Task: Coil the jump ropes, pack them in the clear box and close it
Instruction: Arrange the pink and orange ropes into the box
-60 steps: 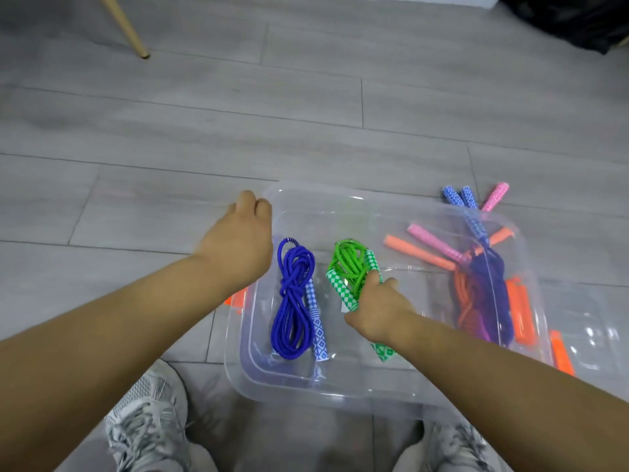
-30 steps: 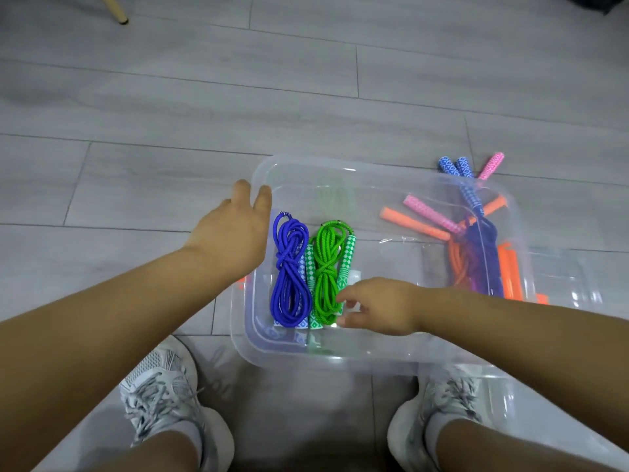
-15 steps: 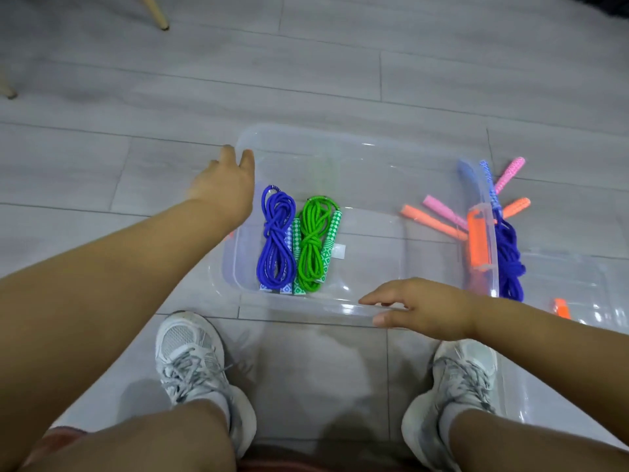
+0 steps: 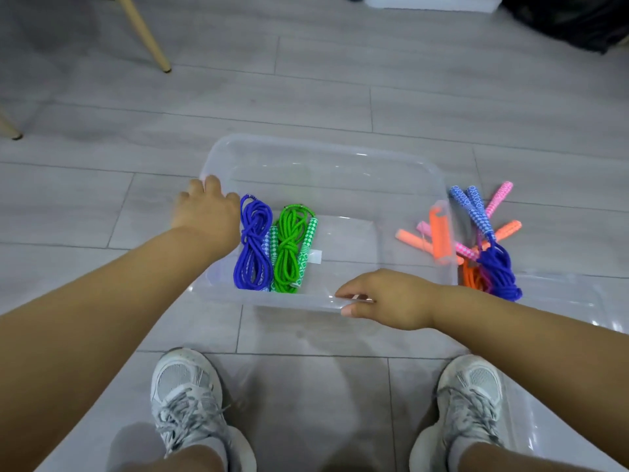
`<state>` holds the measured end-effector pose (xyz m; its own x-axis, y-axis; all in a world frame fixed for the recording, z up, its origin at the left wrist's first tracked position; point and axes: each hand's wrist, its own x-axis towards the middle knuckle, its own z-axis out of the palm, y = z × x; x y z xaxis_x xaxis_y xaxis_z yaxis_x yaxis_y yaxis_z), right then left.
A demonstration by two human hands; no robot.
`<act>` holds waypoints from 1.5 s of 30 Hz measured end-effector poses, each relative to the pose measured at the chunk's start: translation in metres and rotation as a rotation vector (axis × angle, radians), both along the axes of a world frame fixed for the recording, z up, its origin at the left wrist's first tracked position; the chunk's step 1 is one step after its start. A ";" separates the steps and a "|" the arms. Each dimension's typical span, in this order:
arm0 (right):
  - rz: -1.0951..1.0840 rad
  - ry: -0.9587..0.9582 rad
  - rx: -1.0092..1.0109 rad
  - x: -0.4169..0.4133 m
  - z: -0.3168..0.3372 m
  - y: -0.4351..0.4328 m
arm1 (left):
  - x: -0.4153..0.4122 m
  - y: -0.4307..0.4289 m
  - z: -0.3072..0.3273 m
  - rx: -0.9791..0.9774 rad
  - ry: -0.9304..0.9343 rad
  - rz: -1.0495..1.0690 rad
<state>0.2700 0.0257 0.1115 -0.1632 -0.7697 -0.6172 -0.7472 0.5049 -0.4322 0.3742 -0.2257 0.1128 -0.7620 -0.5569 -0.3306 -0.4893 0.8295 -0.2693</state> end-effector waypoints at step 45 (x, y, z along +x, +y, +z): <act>-1.076 0.151 0.040 -0.191 -0.109 0.248 | -0.343 0.310 -0.095 0.217 -0.222 -0.815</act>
<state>0.0786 0.2740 0.0021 -0.8166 -0.1580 -0.5551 0.0507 0.9384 -0.3418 0.0308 0.0846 0.0177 -0.8008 0.2264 -0.5545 0.3240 0.9424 -0.0832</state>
